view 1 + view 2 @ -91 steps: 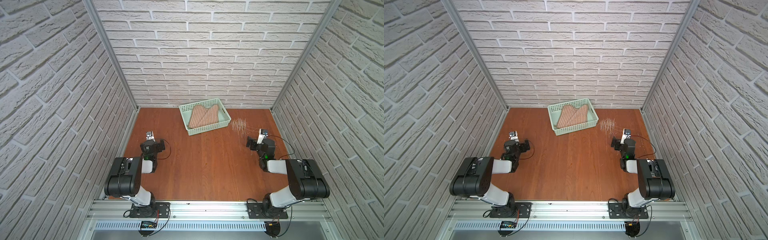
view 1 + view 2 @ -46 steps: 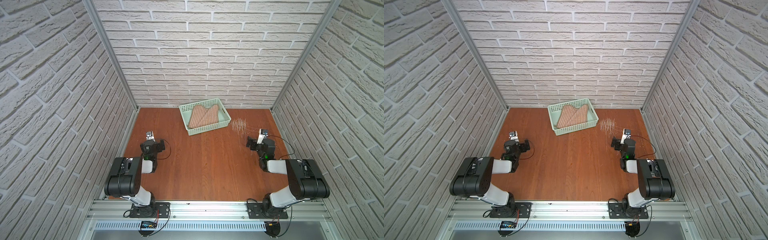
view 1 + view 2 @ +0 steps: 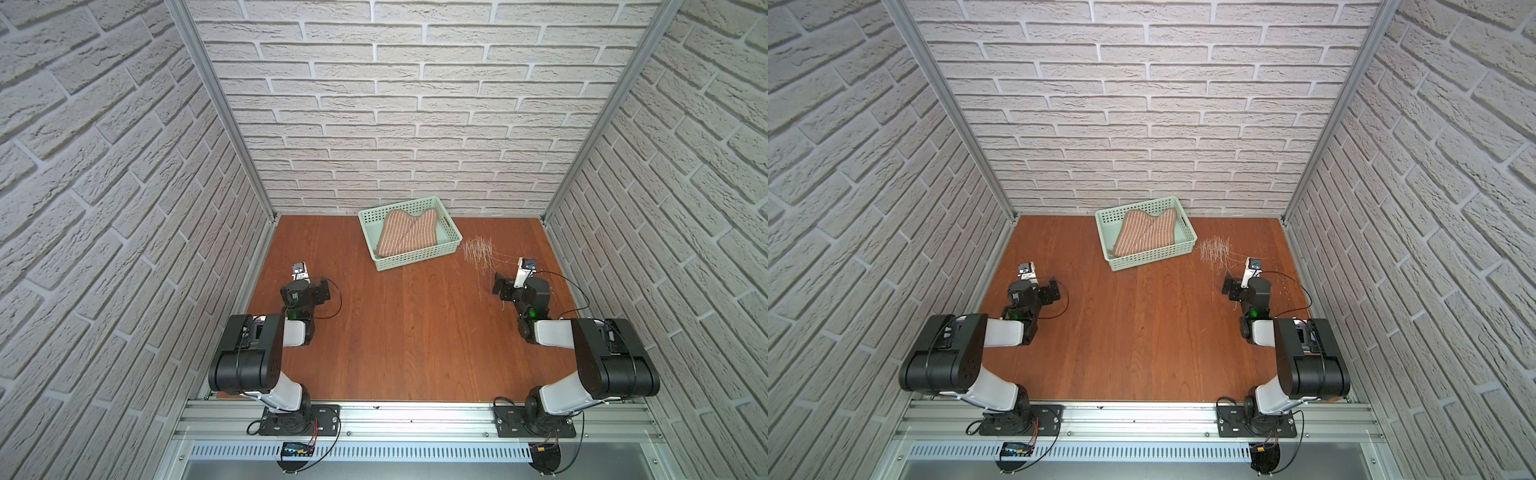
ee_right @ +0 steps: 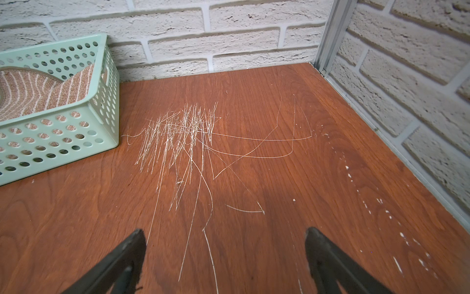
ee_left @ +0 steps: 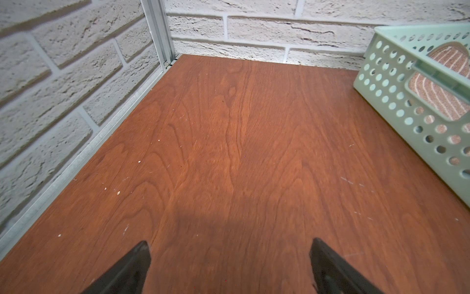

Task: Fold the square dishcloth
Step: Pick up the cleaning item from the bin.

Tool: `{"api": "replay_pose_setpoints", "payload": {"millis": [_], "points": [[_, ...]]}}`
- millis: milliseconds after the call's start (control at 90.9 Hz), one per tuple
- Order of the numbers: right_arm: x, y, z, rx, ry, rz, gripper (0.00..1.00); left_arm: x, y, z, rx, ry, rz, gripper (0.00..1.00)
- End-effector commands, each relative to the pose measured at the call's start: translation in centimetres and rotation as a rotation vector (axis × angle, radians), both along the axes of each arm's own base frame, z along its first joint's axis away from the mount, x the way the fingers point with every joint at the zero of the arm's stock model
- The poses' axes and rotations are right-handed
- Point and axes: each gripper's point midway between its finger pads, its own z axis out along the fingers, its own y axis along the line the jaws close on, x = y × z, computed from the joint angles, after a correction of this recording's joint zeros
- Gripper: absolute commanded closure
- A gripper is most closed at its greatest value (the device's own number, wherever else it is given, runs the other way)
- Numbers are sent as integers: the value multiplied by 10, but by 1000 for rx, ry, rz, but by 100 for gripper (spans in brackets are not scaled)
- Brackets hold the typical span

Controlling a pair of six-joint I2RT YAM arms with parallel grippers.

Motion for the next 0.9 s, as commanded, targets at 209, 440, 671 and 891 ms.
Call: {"api": "replay_pose_setpoints", "payload": {"millis": [209,440,671,891], "points": [[1,-6,11,-7,47,-33,1,7,2,13,7,-48,-5,2],[-8,-13,37,9,63,-83,1,7,1,13,7,-47,-7,2],[-11,-2,56,81,142,-52,1,12,4,24,0,33,7,2],[-8,13,70,95,214,-32,1,3,3,69,-21,-31,16,2]]}}
